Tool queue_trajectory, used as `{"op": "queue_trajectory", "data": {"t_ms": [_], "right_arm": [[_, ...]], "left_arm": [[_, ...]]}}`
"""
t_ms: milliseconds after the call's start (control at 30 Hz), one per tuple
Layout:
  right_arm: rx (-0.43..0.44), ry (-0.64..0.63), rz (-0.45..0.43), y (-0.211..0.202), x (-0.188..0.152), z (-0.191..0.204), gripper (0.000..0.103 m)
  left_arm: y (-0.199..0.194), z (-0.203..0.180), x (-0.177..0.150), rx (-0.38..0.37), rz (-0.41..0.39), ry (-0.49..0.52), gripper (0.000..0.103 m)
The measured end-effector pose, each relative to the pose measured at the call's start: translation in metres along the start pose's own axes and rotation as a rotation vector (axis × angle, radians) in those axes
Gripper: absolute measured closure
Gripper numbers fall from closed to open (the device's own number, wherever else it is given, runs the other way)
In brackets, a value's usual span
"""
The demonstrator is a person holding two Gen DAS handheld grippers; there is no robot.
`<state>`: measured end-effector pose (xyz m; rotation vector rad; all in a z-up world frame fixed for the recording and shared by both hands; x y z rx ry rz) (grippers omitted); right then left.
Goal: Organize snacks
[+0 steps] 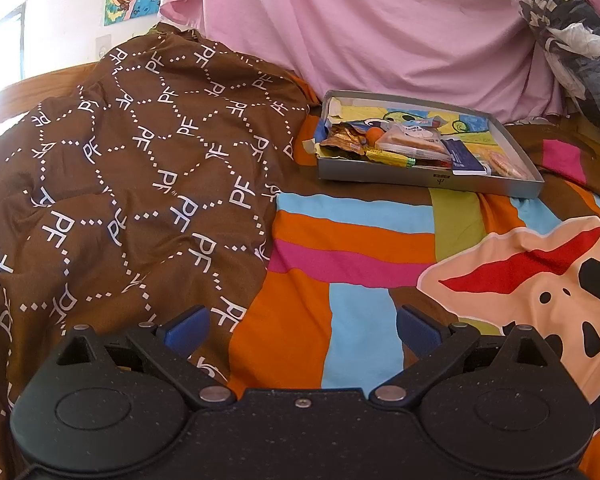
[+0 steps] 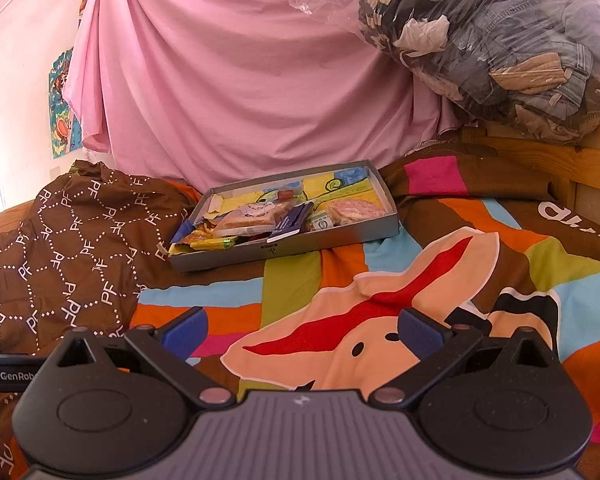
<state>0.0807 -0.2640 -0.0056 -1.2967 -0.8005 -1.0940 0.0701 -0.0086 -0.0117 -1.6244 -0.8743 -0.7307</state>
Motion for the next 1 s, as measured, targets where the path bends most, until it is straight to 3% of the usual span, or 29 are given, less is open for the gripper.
{"op": "queue_trajectory", "data": {"t_ms": [1000], "right_arm": [[0.001,-0.008,-0.003,-0.0005,0.0004,0.0009,0.000]], "left_arm": [[-0.0016,-0.0016,0.0004,-0.008,-0.007,0.023,0.003]]}}
Point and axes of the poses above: each gripper's, at about its wrist camera, not at the fingertips, and y roughly the way its jaws point, z to its left, x to its top, the point moved 5 cm from there along y, roughly the way its jaws point, and after that the axes turned 14 degrees about -x, right-handed, at the moved point
